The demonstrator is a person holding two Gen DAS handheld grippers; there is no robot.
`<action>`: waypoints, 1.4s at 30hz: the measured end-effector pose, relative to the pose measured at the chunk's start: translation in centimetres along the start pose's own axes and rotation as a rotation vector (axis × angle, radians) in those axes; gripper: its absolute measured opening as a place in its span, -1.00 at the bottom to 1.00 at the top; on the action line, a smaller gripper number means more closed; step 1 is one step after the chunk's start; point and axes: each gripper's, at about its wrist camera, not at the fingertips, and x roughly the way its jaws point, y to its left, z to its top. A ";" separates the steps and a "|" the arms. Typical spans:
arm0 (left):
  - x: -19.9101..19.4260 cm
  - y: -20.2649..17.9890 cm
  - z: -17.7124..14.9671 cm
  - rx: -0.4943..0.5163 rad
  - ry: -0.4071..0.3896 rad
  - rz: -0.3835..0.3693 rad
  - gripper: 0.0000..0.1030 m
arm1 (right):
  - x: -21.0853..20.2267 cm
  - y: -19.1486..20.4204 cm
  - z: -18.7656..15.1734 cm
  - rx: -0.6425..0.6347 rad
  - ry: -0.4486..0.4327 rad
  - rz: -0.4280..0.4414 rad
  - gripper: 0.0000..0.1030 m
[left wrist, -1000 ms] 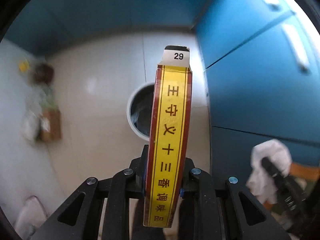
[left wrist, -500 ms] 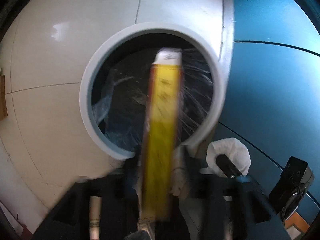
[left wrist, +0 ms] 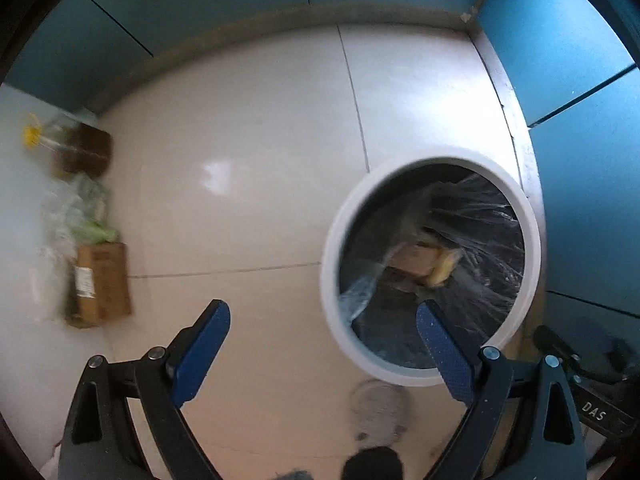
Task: Collect trash
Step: 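Carry both items to the white bin and open both tools to drop them, then move both open tools back toward the table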
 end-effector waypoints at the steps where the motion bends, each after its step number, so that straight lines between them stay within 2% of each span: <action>1: -0.6 -0.1 -0.2 0.000 -0.011 0.016 0.85 | -0.4 0.3 0.0 -0.008 -0.007 -0.017 1.00; 5: -2.6 -0.6 -1.0 0.002 -0.037 0.045 0.85 | -3.4 1.5 -0.8 -0.052 -0.049 -0.099 1.00; 8: -4.6 -1.6 -1.4 0.018 -0.057 0.059 0.85 | -6.4 2.0 -1.0 -0.074 -0.069 -0.118 1.00; 16: -12.5 -1.4 -3.5 0.011 -0.091 0.069 0.85 | -14.7 3.2 -2.4 -0.068 -0.089 -0.084 1.00; 27: -26.7 -1.1 -7.9 0.008 -0.128 0.015 0.84 | -31.8 4.4 -6.5 -0.068 -0.163 -0.082 1.00; 34: -35.7 -1.0 -10.4 0.004 -0.201 0.028 0.85 | -42.9 5.1 -9.4 -0.064 -0.234 -0.028 1.00; 39: -42.0 -1.7 -11.5 -0.005 -0.270 0.070 0.84 | -49.5 4.3 -11.1 -0.024 -0.279 0.100 1.00; 42: -45.4 -3.8 -11.8 0.009 -0.314 0.040 0.84 | -53.8 1.7 -12.2 0.037 -0.327 0.157 1.00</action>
